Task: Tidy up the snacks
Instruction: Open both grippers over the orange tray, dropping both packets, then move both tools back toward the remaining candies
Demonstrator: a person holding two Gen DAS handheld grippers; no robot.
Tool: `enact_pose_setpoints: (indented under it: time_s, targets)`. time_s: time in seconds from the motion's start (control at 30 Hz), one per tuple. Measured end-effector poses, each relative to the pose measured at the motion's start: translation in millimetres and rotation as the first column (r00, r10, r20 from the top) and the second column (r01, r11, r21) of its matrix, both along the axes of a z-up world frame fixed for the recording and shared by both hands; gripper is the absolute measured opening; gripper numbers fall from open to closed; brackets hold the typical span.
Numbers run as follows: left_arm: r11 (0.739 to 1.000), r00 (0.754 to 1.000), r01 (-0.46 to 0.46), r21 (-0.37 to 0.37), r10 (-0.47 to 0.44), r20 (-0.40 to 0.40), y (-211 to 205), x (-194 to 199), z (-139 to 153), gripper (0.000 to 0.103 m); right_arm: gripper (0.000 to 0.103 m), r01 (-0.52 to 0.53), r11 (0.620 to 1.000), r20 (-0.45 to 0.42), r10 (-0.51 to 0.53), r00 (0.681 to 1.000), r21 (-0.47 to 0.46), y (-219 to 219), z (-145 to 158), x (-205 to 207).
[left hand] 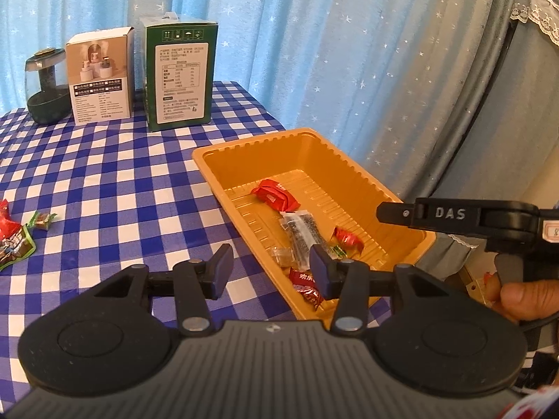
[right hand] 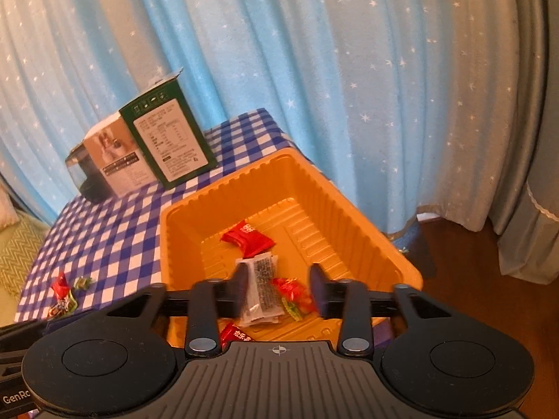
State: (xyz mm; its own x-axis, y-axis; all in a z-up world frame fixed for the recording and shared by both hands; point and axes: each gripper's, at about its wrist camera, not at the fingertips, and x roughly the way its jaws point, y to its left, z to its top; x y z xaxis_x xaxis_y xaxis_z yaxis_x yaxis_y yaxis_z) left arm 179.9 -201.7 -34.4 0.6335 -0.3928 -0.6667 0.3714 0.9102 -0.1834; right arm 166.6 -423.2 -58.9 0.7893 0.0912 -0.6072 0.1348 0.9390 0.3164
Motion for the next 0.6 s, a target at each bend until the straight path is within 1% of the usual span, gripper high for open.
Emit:
enact_pose_setpoints:
  time_s: [0.17,0.33,0.47,0.6]
  targets:
    - [1.000,1.000,-0.015,-0.011,0.015,-0.001,9.2,-9.3,4.1,0.045,0.044,0.015,1.000,-0.006,-0.015,1.000,0.015,-1.3,4.7,-16.0]
    - [0.999,0.999,-0.032,-0.017,0.032,0.002,19.8,-23.1,11.1,0.049,0.044,0.030,0.999,-0.014,-0.030,0.999,0.025,3.8,11.1,-39.0]
    - [0.999,0.999,-0.045,-0.022,0.045,0.009,28.6,-37.1,18.5,0.051,0.044,0.026,1.000,-0.014,-0.026,1.000,0.014,14.9,18.2,-56.2]
    - [0.998,0.998,-0.060,-0.023,0.061,0.019,40.0,-51.2,25.3,0.056,0.044,0.002,1.000,-0.017,-0.003,1.000,-0.022,32.8,24.9,-71.4]
